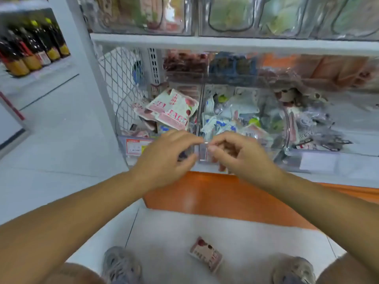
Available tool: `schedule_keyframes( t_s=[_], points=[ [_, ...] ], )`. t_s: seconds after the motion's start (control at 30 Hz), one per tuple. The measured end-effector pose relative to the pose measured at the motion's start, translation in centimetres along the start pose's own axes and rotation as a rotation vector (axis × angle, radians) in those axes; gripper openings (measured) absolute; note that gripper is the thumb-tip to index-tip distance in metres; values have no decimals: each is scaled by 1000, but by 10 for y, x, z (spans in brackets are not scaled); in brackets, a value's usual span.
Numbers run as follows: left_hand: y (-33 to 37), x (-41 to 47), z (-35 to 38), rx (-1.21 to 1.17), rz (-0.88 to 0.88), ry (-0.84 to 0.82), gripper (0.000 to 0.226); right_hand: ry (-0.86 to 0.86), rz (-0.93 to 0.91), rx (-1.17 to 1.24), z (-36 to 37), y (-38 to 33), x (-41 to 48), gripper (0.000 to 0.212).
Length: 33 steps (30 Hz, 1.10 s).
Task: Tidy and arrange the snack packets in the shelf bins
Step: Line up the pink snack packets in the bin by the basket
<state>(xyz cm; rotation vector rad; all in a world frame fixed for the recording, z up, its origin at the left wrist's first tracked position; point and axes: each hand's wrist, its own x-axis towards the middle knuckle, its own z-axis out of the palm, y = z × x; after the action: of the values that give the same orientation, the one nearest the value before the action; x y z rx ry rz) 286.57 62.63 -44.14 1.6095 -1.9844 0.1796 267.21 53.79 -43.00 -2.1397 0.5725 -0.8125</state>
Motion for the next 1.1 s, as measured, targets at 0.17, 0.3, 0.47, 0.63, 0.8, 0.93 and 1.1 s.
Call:
schedule_keyframes(
  t_s=[0.17, 0.3, 0.47, 0.63, 0.8, 0.93, 1.1],
  points=[
    [-11, -85, 86, -118, -229, -546, 47, -399, 285, -324, 46, 86, -62, 13],
    [-24, -140, 163, -200, -552, -782, 58, -571, 630, -309, 81, 174, -110, 27],
    [-23, -177, 229, -276, -658, -957, 64, -769, 870, -367, 120, 246, -154, 45],
    [-28, -206, 261, -322, -845, -934, 64, -821, 1008, -440, 166, 271, -174, 80],
    [-33, -232, 269, -367, -948, -954, 66, -758, 1105, -475, 196, 277, -190, 72],
    [-38, -218, 256, -379, -937, -880, 74, -669, 1060, -213, 193, 261, -179, 32],
    [-33, -153, 207, -745, -914, -758, 70, -604, 873, -28, 143, 196, -122, 35]
  ],
)
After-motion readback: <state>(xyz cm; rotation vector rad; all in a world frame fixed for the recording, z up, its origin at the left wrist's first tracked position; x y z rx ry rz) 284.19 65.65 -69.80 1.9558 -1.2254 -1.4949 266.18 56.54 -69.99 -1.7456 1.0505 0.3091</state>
